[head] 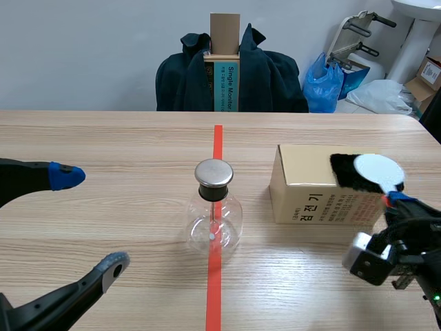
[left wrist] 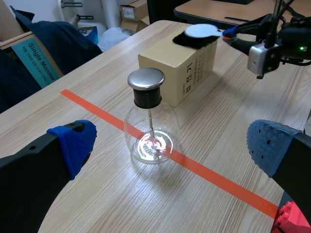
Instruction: Do the electroscope experiment.
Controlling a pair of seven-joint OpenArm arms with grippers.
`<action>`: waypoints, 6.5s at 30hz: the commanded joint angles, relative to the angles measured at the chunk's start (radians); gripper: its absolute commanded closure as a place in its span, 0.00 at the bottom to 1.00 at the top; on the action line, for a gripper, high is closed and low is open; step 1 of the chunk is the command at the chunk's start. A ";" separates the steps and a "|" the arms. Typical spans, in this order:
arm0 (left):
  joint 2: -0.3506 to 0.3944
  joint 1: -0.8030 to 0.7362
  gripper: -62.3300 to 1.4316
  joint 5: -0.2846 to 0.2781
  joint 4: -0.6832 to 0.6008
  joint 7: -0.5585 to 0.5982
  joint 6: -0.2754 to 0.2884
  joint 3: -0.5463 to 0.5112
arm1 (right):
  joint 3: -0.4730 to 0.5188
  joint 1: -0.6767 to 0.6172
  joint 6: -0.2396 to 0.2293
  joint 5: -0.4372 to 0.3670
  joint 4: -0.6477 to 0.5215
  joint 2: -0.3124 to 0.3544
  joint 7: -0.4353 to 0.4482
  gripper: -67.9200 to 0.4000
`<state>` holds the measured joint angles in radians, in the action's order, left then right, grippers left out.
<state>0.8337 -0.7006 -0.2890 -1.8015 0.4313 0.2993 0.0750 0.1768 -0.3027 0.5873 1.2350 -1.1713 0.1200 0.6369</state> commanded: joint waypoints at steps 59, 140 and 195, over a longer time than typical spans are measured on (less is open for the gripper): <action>-0.008 0.006 0.00 -0.006 -0.006 -0.009 0.000 -0.010 | -0.008 -0.005 -0.084 0.019 -0.034 -0.014 -0.259 0.98; -0.357 0.751 0.93 0.182 0.795 -0.054 0.130 0.443 | -0.394 -0.010 -0.079 -0.057 -0.303 0.051 -0.172 0.98; -0.357 0.751 0.93 0.182 0.795 -0.059 0.130 0.443 | -0.394 -0.013 -0.034 0.019 -0.251 0.056 -0.136 0.98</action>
<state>0.4847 0.0448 -0.0975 -0.9878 0.3592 0.4271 0.5289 -0.2241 -0.3222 0.5423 1.2648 -1.3922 0.1635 0.5121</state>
